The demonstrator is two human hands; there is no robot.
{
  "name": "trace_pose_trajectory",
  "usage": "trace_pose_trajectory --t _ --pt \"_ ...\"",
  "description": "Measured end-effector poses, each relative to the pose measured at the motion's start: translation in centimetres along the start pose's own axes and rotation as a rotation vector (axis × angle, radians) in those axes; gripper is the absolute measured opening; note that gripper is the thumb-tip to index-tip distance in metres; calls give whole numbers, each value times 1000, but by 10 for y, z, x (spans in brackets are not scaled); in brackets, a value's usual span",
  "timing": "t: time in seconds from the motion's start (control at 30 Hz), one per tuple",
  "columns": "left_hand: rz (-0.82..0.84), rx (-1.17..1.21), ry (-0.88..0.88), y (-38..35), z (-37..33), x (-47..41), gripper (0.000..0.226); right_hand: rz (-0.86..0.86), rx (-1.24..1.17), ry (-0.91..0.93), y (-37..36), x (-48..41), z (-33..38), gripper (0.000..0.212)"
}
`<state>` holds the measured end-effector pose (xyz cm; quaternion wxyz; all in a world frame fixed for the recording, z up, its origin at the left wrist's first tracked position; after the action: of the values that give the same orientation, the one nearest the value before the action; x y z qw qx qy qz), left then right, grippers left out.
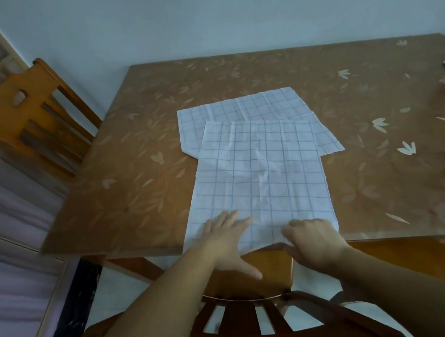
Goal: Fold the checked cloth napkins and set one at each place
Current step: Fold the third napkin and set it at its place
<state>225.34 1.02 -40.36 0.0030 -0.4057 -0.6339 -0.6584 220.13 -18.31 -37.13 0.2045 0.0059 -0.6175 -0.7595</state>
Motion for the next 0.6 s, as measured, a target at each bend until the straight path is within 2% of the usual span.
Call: trace_pose_trajectory --t 0.07,0.13,0.17,0.23,0.27,0.43,0.6 --pt "-49 18 42 6 -3 10 85 -39 -109 -101 10 3 -9 16" --pt "-169 4 110 15 -5 21 29 -97 -129 -133 19 9 -19 15" --pt "-232 -18 149 19 -3 27 10 -88 -106 -151 21 14 -24 15" --pt "-276 -74 206 22 0 39 35 -47 -28 -183 26 26 -33 13" --pt "-274 -78 220 23 2 44 40 -34 10 -207 29 34 -39 12" --pt "-280 -100 257 39 0 79 43 -95 -49 -434 45 66 -64 14" --pt "-313 -104 346 62 -3 110 35 -149 -112 -530 71 87 -71 16"
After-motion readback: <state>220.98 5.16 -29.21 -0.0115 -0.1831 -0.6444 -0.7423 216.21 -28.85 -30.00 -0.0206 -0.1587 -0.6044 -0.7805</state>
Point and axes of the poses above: each hand's wrist, its own x-axis away from the middle knuckle, its own y-axis out of the back of the hand, z = x × y, the point moved 2 cm from there along -x, towards the middle knuckle, and after that the axes turned 11 degrees about -x, right-handed, at the moved point
